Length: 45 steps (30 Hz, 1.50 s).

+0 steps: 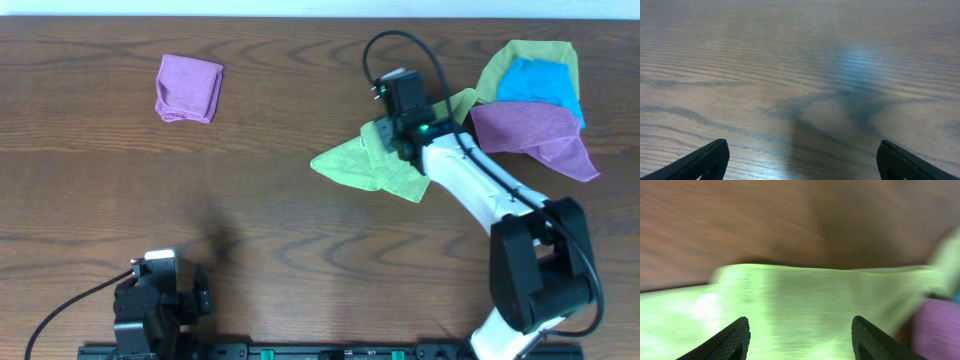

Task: Fold the cloth

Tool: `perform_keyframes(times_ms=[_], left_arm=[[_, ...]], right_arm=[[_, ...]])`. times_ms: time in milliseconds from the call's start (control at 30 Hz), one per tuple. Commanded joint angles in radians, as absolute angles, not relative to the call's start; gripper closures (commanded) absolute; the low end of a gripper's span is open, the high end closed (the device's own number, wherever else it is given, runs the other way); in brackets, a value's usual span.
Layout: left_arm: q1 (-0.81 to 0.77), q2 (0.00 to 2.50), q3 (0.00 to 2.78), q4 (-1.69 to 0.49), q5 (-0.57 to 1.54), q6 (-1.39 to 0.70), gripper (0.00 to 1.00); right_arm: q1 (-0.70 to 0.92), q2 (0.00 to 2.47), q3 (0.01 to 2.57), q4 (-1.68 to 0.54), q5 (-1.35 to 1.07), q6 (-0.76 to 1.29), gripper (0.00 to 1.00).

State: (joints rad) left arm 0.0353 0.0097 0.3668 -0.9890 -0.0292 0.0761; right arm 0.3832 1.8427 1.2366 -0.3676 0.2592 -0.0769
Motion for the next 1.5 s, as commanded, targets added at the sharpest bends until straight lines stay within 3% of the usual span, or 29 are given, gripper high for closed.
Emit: perform_keyframes(times_ms=[0, 567, 1133, 1467], left_arm=[[0.029, 0.004, 0.362, -1.002, -0.025, 0.083, 0.05], [0.029, 0.004, 0.361, -1.002, -0.025, 0.083, 0.05], [0.029, 0.004, 0.361, -1.002, -0.025, 0.083, 0.05], [0.029, 0.004, 0.362, -1.002, -0.025, 0.082, 0.05]], right_arm=[[0.417, 1.843, 1.243, -0.364, 0.122, 0.04, 0.34], [0.457, 1.945, 1.243, -0.333, 0.1, 0.101, 0.38], [0.424, 2.014, 1.243, -0.284, 0.137, 0.154, 0.49], [0.422, 2.014, 1.243, -0.271, 0.154, 0.153, 0.91]])
